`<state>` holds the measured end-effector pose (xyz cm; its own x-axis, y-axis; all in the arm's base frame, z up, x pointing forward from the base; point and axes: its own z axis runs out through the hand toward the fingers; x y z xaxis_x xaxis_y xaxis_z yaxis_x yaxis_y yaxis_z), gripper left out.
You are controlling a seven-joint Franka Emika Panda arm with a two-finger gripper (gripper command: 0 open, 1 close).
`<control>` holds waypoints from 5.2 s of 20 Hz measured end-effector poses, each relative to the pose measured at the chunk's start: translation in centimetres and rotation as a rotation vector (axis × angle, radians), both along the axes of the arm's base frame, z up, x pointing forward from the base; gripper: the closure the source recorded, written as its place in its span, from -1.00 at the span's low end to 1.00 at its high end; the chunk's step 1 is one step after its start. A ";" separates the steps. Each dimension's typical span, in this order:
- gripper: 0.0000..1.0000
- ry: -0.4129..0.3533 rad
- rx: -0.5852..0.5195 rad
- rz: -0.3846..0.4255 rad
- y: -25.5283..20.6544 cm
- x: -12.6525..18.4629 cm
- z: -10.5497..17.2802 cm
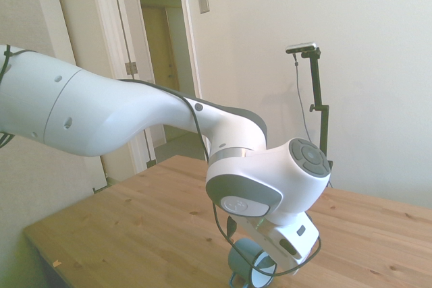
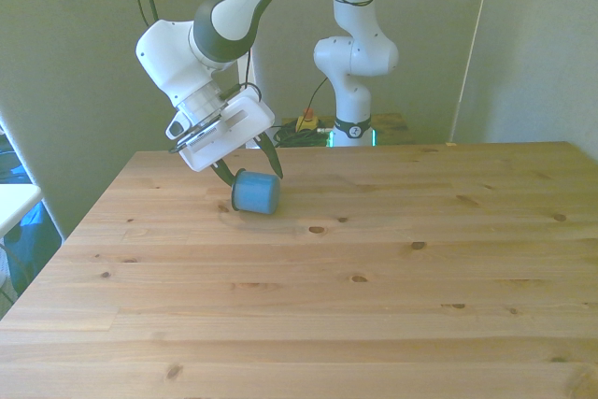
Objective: Flip the mug upright
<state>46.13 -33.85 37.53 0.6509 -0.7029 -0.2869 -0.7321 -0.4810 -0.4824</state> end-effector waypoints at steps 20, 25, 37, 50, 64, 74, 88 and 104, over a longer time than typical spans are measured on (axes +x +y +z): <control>-1.00 -0.100 0.135 0.068 -0.6 -0.8 -0.9; 1.00 -0.094 0.155 0.088 -0.8 -0.6 -1.1; 1.00 -0.099 0.162 0.100 -0.8 -0.6 -1.0; 1.00 -0.093 0.173 0.114 -0.8 -0.3 -1.0; 1.00 -0.134 0.077 0.120 2.0 2.1 1.8; 1.00 -0.170 -0.330 0.027 11.5 7.6 6.3; 1.00 -0.072 -0.524 -0.015 14.8 9.5 3.1; -1.00 -0.050 -0.549 -0.059 14.1 10.8 1.6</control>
<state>56.97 -19.70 39.09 0.6092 -0.7763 0.1621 -0.7480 -0.6304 -0.2076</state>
